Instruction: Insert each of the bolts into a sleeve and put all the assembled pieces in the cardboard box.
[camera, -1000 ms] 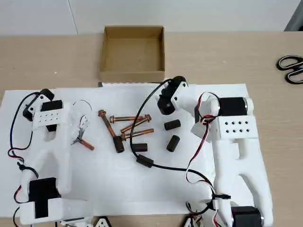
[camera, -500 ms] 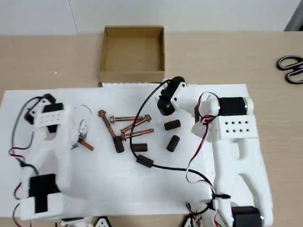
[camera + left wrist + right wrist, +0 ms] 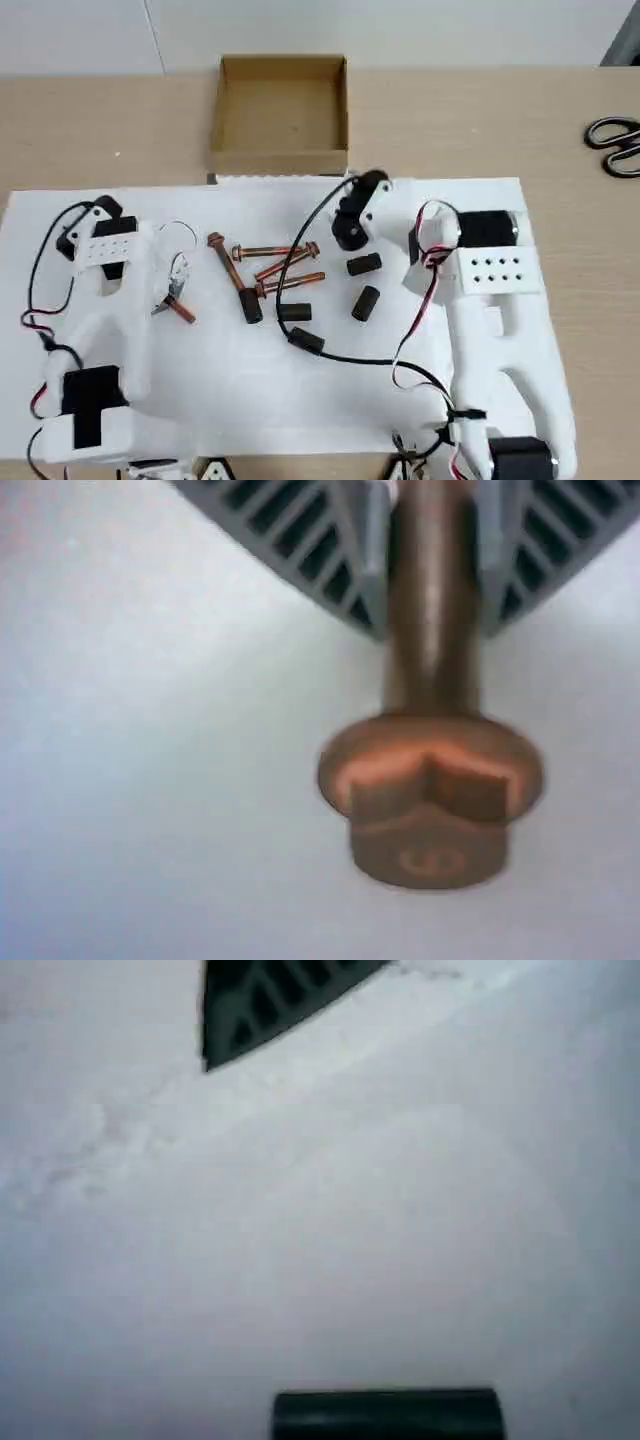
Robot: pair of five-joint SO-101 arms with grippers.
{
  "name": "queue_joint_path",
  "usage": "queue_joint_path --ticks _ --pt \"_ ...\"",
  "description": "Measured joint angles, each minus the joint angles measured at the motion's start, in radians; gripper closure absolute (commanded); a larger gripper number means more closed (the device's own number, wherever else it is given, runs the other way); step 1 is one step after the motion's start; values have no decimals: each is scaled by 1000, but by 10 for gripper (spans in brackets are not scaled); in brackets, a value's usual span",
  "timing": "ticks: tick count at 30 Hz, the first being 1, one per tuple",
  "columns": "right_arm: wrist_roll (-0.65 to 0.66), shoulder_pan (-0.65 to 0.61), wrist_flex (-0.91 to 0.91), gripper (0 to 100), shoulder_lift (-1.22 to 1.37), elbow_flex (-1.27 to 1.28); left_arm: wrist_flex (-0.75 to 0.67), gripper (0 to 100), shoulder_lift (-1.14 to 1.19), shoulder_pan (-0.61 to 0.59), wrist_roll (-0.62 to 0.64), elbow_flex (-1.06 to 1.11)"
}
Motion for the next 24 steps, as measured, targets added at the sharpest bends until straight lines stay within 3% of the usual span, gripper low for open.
queue_joint_path --ticks 8,11,15,21,24 --pt "34 -132 -104 713 0 147 213 993 38 -3 0 -158" --pt "-57 -149 -184 713 0 153 255 993 38 -8 0 -219" --pt "-350 -149 -265 714 0 153 307 993 38 -14 0 -281" --pt "-961 -164 -279 714 0 195 321 993 38 -14 0 -370" --pt "-1154 -169 -279 714 9 199 327 993 38 -14 0 -394"
